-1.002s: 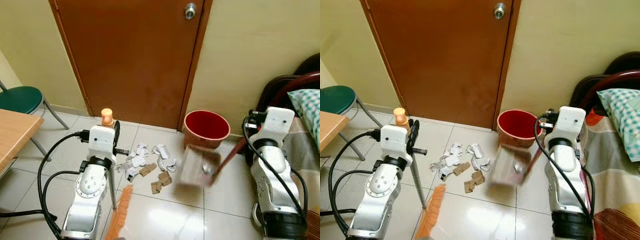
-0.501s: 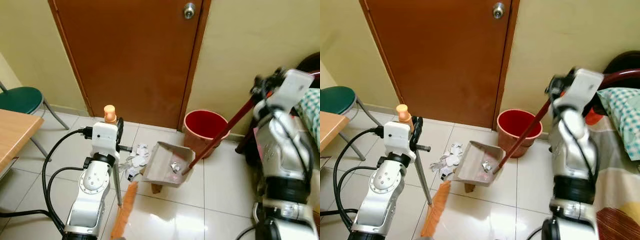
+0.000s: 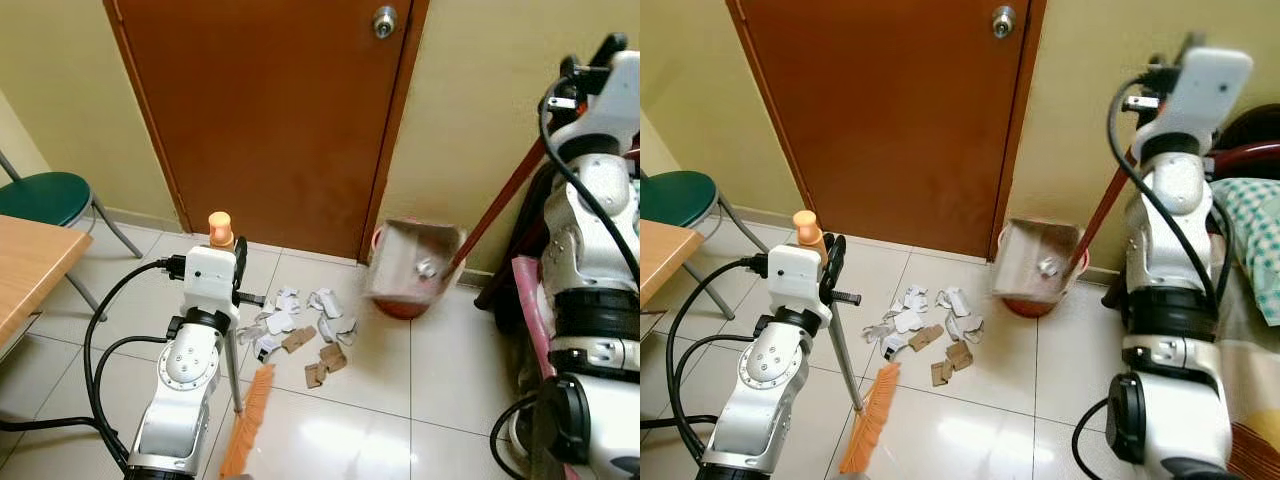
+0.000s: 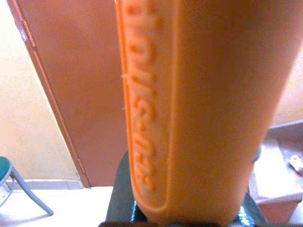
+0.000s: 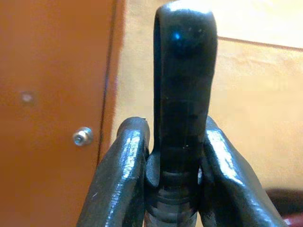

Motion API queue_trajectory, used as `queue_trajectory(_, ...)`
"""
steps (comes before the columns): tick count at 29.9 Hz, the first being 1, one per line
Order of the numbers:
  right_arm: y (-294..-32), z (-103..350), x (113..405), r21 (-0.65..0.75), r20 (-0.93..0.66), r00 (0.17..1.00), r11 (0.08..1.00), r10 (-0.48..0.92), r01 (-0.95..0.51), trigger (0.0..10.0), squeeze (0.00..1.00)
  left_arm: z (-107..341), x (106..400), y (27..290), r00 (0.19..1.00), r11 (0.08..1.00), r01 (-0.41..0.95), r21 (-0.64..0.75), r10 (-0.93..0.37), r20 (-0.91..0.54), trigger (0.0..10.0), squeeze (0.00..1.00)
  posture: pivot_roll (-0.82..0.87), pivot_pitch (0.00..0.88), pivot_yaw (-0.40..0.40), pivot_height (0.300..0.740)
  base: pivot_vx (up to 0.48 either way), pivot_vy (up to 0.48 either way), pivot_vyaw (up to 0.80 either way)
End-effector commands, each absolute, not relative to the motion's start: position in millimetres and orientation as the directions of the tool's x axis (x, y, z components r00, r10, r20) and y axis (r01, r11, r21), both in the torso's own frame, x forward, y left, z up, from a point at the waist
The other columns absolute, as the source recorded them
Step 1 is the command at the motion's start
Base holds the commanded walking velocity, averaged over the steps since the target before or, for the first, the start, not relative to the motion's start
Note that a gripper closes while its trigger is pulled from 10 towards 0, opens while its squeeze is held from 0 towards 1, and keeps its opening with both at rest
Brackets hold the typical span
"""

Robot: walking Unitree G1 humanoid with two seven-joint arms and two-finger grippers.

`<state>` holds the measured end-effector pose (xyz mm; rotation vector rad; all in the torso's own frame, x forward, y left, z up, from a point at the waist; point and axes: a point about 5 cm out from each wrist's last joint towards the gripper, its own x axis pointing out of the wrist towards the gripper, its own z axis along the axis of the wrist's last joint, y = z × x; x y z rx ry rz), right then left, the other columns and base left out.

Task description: Sweep floor

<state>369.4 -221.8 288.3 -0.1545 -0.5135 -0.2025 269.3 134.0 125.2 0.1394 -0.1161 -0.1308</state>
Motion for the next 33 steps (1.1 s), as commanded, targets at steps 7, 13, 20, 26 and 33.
queue_trajectory(7, -192, 320, 373, -0.247, 0.664, 0.747, 0.935, -0.027, 0.253, 10.0, 0.00, 138, 263, 134, 0.976, 0.978, 0.126, 0.169, -0.153, 0.157, 10.0, 0.00, 0.07, 0.022, -0.021, 0.740, 0.000, 0.000, 0.00)
queue_trajectory(13, -168, 318, 375, -0.432, 0.715, 0.691, 0.845, 0.108, 0.316, 10.0, 0.00, 137, 253, 134, 0.978, 0.977, 0.130, 0.168, -0.154, 0.142, 10.0, 0.00, 0.09, 0.059, -0.027, 0.740, 0.000, 0.000, 0.00)
queue_trajectory(20, -154, 306, 380, -0.500, 0.707, 0.683, 0.813, 0.185, 0.298, 10.0, 0.00, 136, 243, 139, 0.982, 0.977, 0.119, 0.175, -0.142, 0.123, 10.0, 0.00, 0.12, 0.100, -0.032, 0.740, 0.000, 0.000, 0.00)
queue_trajectory(26, -141, 298, 381, -0.550, 0.707, 0.660, 0.784, 0.254, 0.288, 10.0, 0.00, 137, 240, 139, 0.983, 0.977, 0.120, 0.176, -0.142, 0.119, 10.0, 0.00, 0.12, 0.110, -0.036, 0.740, 0.000, 0.000, 0.00)
queue_trajectory(33, -90, 267, 372, -0.746, 0.626, 0.557, 0.627, 0.546, 0.224, 10.0, 0.00, 140, 233, 137, 0.984, 0.978, 0.114, 0.175, -0.135, 0.114, 10.0, 0.00, 0.15, 0.147, -0.062, 0.740, 0.000, 0.000, 0.00)
